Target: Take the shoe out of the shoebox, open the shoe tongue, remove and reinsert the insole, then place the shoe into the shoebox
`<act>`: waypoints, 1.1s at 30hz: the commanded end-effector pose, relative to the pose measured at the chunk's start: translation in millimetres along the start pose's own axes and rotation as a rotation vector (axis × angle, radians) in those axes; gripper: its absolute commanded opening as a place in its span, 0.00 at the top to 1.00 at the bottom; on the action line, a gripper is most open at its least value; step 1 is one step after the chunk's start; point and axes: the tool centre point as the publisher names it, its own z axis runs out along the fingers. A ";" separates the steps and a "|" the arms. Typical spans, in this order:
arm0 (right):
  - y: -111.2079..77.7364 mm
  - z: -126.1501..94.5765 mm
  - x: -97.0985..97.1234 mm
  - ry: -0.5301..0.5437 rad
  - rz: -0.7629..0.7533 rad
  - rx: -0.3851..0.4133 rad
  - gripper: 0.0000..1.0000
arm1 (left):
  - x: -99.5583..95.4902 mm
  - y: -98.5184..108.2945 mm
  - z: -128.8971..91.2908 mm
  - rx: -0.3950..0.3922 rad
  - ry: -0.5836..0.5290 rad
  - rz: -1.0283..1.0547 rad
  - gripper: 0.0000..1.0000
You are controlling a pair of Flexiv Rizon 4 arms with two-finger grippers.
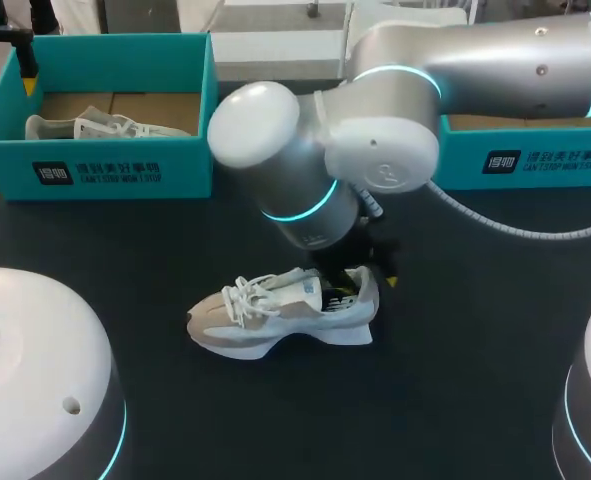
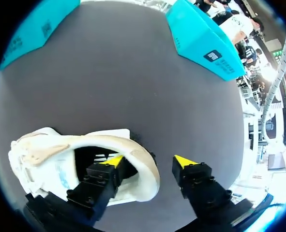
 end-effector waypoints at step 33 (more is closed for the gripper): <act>20.0 -153.6 -40.8 0.301 -0.522 -0.031 0.00 | 0.3 -0.5 -0.4 -0.001 0.002 0.000 0.00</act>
